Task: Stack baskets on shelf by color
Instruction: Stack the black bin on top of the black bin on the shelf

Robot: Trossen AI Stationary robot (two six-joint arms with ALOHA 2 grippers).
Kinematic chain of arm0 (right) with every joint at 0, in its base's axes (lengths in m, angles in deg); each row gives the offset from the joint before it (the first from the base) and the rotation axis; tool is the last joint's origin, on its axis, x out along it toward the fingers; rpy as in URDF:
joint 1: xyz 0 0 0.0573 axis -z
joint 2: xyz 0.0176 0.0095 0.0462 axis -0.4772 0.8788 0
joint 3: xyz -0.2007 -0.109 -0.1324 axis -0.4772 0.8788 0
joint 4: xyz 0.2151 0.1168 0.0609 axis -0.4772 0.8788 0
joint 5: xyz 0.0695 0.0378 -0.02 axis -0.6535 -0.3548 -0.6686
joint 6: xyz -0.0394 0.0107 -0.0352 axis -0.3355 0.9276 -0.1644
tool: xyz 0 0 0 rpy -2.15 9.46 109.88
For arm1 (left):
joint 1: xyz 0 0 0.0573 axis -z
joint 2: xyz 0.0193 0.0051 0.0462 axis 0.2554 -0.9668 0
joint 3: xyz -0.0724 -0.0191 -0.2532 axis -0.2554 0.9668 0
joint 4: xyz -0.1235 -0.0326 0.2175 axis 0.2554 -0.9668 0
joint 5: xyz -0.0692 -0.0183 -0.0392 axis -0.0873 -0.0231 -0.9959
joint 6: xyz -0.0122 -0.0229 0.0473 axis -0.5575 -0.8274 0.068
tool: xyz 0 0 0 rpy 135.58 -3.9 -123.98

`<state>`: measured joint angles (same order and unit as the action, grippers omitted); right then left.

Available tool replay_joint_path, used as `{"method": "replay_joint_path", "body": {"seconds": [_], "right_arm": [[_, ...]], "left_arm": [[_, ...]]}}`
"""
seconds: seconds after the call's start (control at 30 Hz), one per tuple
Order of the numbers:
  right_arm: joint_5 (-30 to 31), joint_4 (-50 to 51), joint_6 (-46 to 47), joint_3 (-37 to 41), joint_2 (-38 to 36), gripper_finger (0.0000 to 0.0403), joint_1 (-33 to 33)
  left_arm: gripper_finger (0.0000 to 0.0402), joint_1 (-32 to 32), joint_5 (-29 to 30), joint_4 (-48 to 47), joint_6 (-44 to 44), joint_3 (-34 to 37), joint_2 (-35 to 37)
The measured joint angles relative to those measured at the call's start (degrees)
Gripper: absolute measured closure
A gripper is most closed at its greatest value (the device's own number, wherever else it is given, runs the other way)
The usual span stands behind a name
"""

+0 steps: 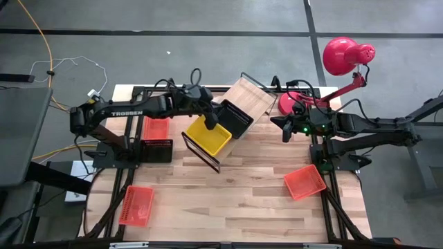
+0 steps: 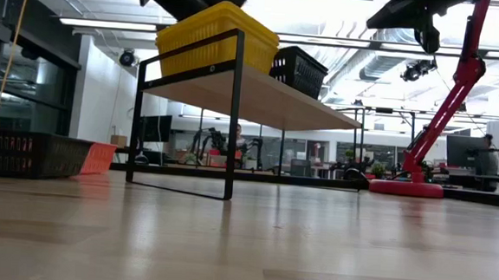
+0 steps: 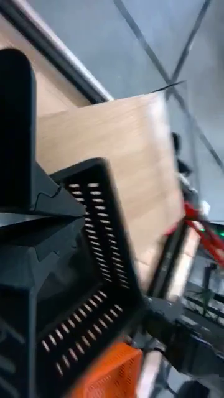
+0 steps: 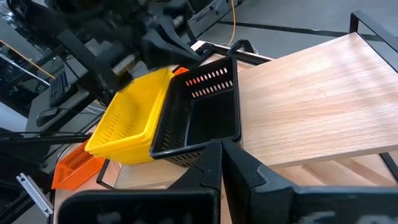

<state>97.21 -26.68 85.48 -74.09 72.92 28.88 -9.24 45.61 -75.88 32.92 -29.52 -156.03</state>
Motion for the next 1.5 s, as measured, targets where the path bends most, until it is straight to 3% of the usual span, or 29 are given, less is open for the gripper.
{"method": "replay_joint_path", "body": {"seconds": [0.23,0.4,0.67,0.83,0.97,1.5], "right_arm": [[0.00,0.00,0.00,0.00,0.00,0.0402,0.01],[0.00,-0.02,0.01,0.00,-0.02,0.0402,0.00],[0.00,-0.02,0.20,0.00,-0.02,0.0402,-0.01],[0.00,-0.02,1.55,0.00,-0.02,0.0402,0.01],[-0.68,-0.02,1.57,0.00,0.00,0.0402,0.01],[-0.90,-0.02,1.51,0.00,-0.02,0.0402,0.01]], "left_arm": [[0.0401,0.01,0.04,-0.06,5.16,-1.93,10.67],[0.0401,2.00,0.96,-8.63,5.29,-1.95,20.90],[0.0401,14.40,11.73,-26.59,-0.55,-1.95,30.81],[0.0401,24.44,17.69,-37.09,-5.75,-1.95,32.20],[0.0401,28.88,20.02,-41.62,-8.96,-1.95,32.48],[0.0401,30.14,20.18,-42.15,-9.34,-1.95,33.40]]}}
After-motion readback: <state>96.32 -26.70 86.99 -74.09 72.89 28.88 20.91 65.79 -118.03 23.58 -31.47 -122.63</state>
